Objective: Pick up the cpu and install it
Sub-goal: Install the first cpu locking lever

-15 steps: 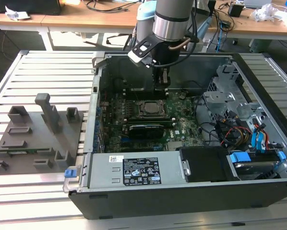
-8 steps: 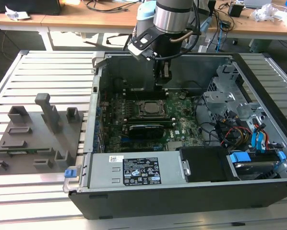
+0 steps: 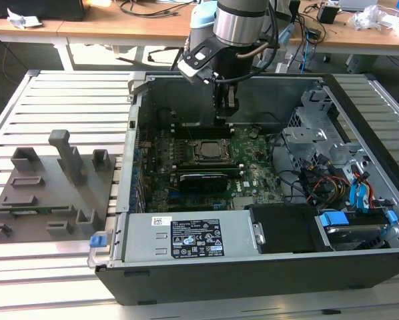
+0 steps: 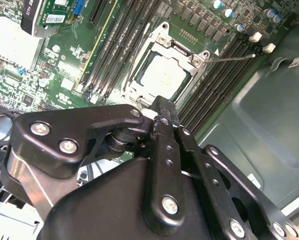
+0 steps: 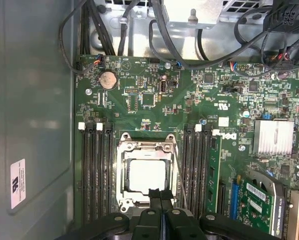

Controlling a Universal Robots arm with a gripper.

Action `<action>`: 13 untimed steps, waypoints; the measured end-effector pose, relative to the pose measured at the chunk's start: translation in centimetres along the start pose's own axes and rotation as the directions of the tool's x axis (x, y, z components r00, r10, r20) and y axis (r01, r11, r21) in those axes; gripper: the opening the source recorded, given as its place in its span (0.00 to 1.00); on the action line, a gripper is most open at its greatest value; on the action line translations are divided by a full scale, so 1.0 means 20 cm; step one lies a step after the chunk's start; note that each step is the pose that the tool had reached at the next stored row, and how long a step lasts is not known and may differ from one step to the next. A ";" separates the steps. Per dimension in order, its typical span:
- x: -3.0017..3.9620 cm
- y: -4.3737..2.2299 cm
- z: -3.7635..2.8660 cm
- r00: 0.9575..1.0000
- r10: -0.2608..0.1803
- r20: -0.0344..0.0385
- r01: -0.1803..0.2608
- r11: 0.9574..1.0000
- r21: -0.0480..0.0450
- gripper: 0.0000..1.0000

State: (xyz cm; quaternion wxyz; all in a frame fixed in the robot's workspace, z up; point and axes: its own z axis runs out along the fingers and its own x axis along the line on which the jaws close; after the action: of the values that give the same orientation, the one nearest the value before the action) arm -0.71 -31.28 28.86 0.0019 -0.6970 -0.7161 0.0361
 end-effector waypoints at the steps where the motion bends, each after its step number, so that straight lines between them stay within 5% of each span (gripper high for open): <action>1: 0.000 0.000 -0.001 1.000 0.000 0.000 0.000 1.000 0.000 0.11; 4: 0.000 0.000 -0.001 0.999 -0.037 0.002 0.037 0.999 -0.002 0.11; 7: 0.000 0.000 -0.001 0.994 -0.107 0.006 0.107 0.994 -0.005 0.11; 10: 0.000 0.000 -0.001 0.981 -0.196 0.012 0.196 0.981 -0.008 0.11; 13: 0.000 0.000 0.000 0.971 -0.239 0.014 0.239 0.971 -0.010 0.11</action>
State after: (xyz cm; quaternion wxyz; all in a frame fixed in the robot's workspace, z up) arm -0.71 -31.28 28.87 -0.0025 -0.6055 -0.7950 0.0360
